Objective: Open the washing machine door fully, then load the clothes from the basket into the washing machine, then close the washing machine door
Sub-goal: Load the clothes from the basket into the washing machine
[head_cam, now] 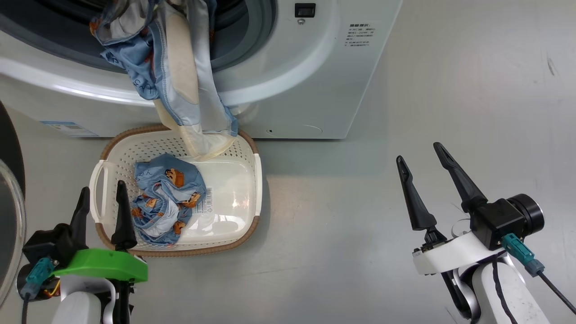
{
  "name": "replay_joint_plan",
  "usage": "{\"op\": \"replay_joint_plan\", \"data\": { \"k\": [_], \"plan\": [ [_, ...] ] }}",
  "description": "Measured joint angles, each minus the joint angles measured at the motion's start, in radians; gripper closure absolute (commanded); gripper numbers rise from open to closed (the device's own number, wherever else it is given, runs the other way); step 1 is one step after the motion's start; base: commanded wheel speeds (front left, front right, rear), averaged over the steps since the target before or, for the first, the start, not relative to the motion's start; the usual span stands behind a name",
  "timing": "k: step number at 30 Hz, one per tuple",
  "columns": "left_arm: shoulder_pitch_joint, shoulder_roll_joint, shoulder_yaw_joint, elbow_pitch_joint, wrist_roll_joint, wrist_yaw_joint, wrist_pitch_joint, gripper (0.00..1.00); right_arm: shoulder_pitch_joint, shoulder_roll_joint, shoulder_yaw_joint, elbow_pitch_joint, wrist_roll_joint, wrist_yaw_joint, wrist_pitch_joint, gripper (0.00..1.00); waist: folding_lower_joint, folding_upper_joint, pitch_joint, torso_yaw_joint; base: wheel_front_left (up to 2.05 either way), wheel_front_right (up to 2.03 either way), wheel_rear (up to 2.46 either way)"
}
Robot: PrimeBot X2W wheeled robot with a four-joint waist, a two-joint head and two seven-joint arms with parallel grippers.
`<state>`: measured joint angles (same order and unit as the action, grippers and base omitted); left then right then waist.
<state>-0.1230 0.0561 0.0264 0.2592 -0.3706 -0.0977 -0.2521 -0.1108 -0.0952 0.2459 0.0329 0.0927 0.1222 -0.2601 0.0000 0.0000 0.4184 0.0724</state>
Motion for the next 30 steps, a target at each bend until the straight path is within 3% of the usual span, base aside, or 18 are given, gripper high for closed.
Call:
{"op": "replay_joint_plan", "data": {
  "k": [30],
  "plan": [
    [-0.249,0.090,0.024,0.125,-0.082,-0.025,0.013,0.00,-0.049,0.031,0.015,-0.044,0.000,0.000,0.000,0.00,0.0000,0.0000,0.144,-0.232,0.00,0.00,0.00]
  ]
}}
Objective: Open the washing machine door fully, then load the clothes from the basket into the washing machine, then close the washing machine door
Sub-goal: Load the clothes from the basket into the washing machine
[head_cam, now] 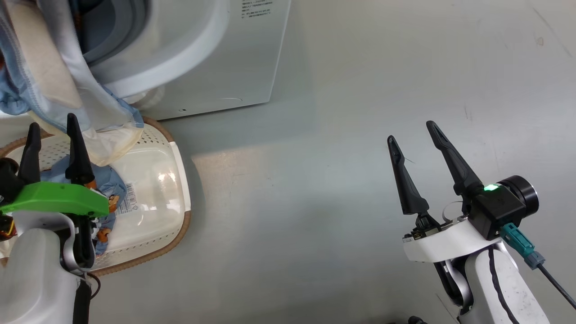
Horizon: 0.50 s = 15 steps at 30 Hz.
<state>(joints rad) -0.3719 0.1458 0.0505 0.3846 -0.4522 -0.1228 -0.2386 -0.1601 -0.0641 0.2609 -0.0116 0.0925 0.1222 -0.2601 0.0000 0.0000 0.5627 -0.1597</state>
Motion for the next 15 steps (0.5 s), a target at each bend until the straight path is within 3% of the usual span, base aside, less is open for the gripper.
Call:
{"op": "replay_joint_plan", "data": {
  "k": [15],
  "plan": [
    [-0.116,0.065,0.010,0.087,-0.025,-0.001,0.000,0.00,-0.016,0.004,0.001,-0.018,-0.004,0.000,0.000,0.00,0.0000,0.0000,0.086,-0.069,0.00,0.00,0.00]
  ]
}}
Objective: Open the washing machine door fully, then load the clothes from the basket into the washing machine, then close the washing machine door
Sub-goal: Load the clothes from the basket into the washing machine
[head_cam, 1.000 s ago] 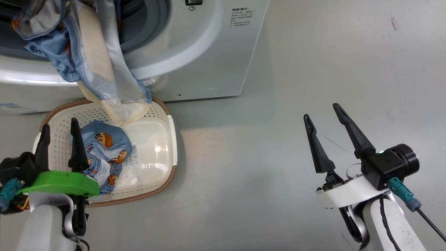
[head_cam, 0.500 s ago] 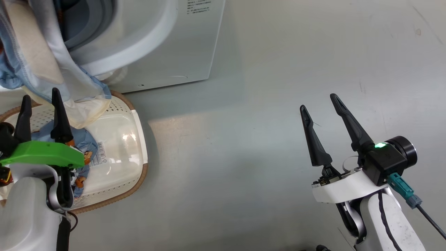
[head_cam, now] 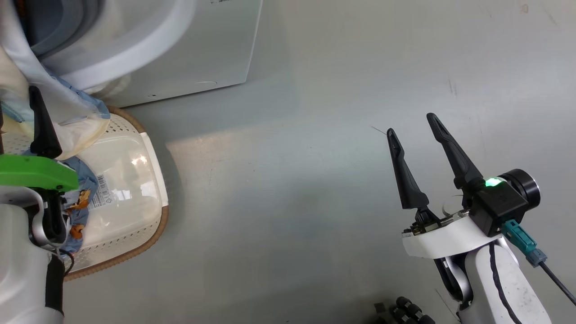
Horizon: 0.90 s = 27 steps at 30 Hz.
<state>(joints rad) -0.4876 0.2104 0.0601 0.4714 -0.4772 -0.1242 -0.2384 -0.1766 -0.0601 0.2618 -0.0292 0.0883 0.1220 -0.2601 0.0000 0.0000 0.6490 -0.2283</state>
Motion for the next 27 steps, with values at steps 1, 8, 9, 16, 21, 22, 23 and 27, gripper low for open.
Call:
{"op": "replay_joint_plan", "data": {
  "k": [1,8,9,16,21,22,23,27],
  "plan": [
    [-0.011,0.002,0.004,0.010,0.000,0.000,0.000,0.00,0.000,0.001,0.001,-0.001,-0.002,0.000,0.000,0.00,0.0000,0.0000,0.009,-0.003,0.00,0.00,0.00],
    [-0.060,0.033,0.039,0.061,-0.007,0.000,-0.002,0.00,-0.001,0.003,0.002,-0.003,-0.003,0.000,0.000,0.00,0.0000,0.0000,0.030,-0.011,0.00,0.00,0.00],
    [-0.068,0.034,0.043,0.071,-0.007,0.000,-0.002,0.00,-0.001,0.003,0.002,-0.003,-0.004,0.000,0.000,0.00,0.0000,0.0000,0.032,-0.011,0.00,0.00,0.00],
    [-0.104,0.034,0.044,0.100,-0.007,0.000,-0.005,0.00,-0.001,0.004,0.002,-0.003,-0.006,0.000,0.000,0.00,0.0000,0.0000,0.039,-0.014,0.00,0.00,0.00],
    [-0.110,0.030,0.039,0.104,-0.007,0.000,-0.007,0.72,-0.001,0.004,0.002,-0.003,-0.010,0.000,0.000,0.00,0.0000,0.0000,0.042,-0.014,0.00,0.00,0.00],
    [-0.111,0.028,0.038,0.104,-0.007,0.000,-0.009,1.00,-0.001,0.004,0.002,-0.003,-0.010,0.000,0.000,0.00,0.0000,0.0000,0.042,-0.013,0.00,0.00,0.00],
    [-0.113,0.025,0.034,0.105,-0.007,0.000,-0.009,1.00,-0.001,0.004,0.001,-0.003,-0.010,-0.001,0.000,0.00,0.0000,0.0000,0.041,-0.013,0.00,0.00,0.00],
    [-0.124,0.003,0.022,0.107,-0.006,0.000,-0.009,1.00,-0.001,0.005,-0.003,-0.002,-0.010,-0.001,0.000,0.00,0.0000,0.0000,0.034,-0.004,0.00,0.00,0.00]
  ]
}}
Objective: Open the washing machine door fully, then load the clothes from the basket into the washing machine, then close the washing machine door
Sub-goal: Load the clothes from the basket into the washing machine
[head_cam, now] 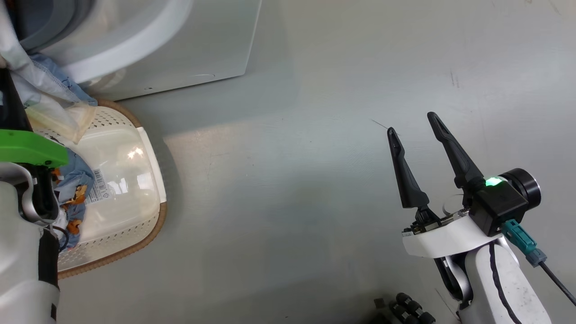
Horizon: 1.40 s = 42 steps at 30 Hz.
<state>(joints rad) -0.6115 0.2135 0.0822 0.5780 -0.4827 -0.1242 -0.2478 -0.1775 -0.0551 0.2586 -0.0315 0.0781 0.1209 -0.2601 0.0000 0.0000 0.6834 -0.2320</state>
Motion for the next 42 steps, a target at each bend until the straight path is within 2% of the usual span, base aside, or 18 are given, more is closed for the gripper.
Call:
{"op": "replay_joint_plan", "data": {
  "k": [10,14,19,26,42],
  "plan": [
    [0.017,-0.052,0.032,-0.079,-0.003,0.000,0.004,1.00,0.000,0.001,-0.009,0.012,0.001,0.000,0.000,0.00,0.0000,0.0000,-0.029,0.043,0.00,0.00,0.00],
    [-0.005,-0.020,0.046,-0.174,0.007,0.000,-0.005,1.00,0.000,0.002,0.007,0.022,0.004,0.000,0.000,0.00,0.0000,0.0000,-0.048,0.057,0.00,0.00,0.00],
    [-0.007,0.020,0.040,-0.216,0.019,0.000,-0.004,1.00,0.000,0.002,0.040,0.030,0.013,0.000,0.000,0.00,0.0000,0.0000,-0.064,0.054,0.00,0.00,0.00],
    [-0.050,0.111,0.047,-0.199,0.052,0.000,-0.004,1.00,-0.001,0.003,0.091,0.033,0.062,0.001,0.000,0.00,0.0000,0.0000,-0.064,0.017,0.00,0.00,0.00],
    [-0.253,0.285,0.062,-0.105,0.107,0.007,0.132,1.00,0.002,0.008,0.150,0.014,0.153,-0.010,0.000,0.00,0.0000,0.0000,-0.016,-0.124,0.00,0.00,0.00]
  ]
}}
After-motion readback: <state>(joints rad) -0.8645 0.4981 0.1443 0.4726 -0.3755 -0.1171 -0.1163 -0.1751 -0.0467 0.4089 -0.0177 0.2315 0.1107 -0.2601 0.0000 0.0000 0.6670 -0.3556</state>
